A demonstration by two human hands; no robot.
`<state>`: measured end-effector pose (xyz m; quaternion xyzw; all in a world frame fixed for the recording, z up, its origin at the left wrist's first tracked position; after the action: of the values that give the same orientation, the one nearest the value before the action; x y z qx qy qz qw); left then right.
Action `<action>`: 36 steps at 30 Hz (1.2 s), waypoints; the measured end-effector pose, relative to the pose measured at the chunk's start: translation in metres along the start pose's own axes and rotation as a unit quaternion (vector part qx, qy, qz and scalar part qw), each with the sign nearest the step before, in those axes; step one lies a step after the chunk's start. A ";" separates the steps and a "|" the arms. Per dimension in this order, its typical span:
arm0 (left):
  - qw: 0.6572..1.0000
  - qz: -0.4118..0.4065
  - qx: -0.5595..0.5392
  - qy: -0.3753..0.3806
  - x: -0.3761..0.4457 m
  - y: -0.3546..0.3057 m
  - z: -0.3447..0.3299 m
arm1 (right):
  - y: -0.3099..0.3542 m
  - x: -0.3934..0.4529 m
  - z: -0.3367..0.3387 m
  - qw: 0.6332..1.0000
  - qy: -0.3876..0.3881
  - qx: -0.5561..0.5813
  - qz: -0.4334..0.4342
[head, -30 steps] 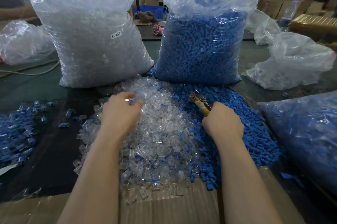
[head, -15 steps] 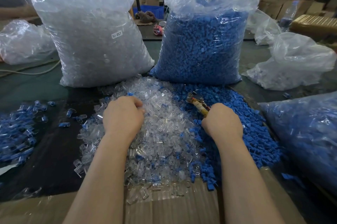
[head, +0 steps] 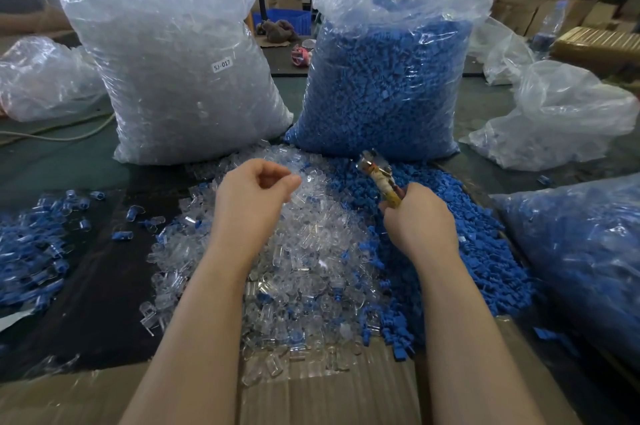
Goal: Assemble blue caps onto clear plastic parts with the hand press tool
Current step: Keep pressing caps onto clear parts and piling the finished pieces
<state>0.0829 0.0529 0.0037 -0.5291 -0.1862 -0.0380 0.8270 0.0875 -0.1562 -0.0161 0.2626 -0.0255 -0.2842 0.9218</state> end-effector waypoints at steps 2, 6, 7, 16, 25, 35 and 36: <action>0.993 0.019 -0.113 0.015 0.000 -0.006 -0.003 | 0.003 -0.001 0.000 0.996 0.019 0.090 0.014; 0.962 0.074 -0.262 0.035 -0.002 -0.013 -0.011 | 0.008 -0.005 0.001 0.974 0.026 0.219 0.040; 0.954 0.086 -0.285 0.033 -0.003 -0.015 -0.013 | 0.010 -0.006 0.002 0.968 0.031 0.247 0.044; 0.917 0.136 -0.374 0.012 -0.006 -0.022 -0.024 | 0.017 -0.012 0.003 0.919 0.079 0.371 0.103; 0.906 0.159 -0.390 -0.034 -0.007 -0.026 -0.027 | 0.024 -0.021 0.005 0.902 0.054 0.390 0.175; 0.946 0.106 -0.302 -0.045 -0.009 -0.026 -0.029 | 0.027 -0.026 0.005 0.902 0.040 0.375 0.211; 0.948 0.104 -0.296 -0.046 -0.010 -0.027 -0.030 | 0.027 -0.026 0.005 0.903 0.037 0.371 0.212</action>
<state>0.0750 0.0136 0.0125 -0.7677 -0.1487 0.0194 0.6231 0.0790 -0.1255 0.0046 0.5845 -0.1504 -0.0419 0.7962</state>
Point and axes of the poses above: each hand's wrist, its own x-axis towards the middle knuckle, its own z-axis out of the back of the hand, y = z × x, the point moved 1 cm from there along x, towards the middle knuckle, and after that the axes turned 11 degrees about -z, right-handed, at the moved point
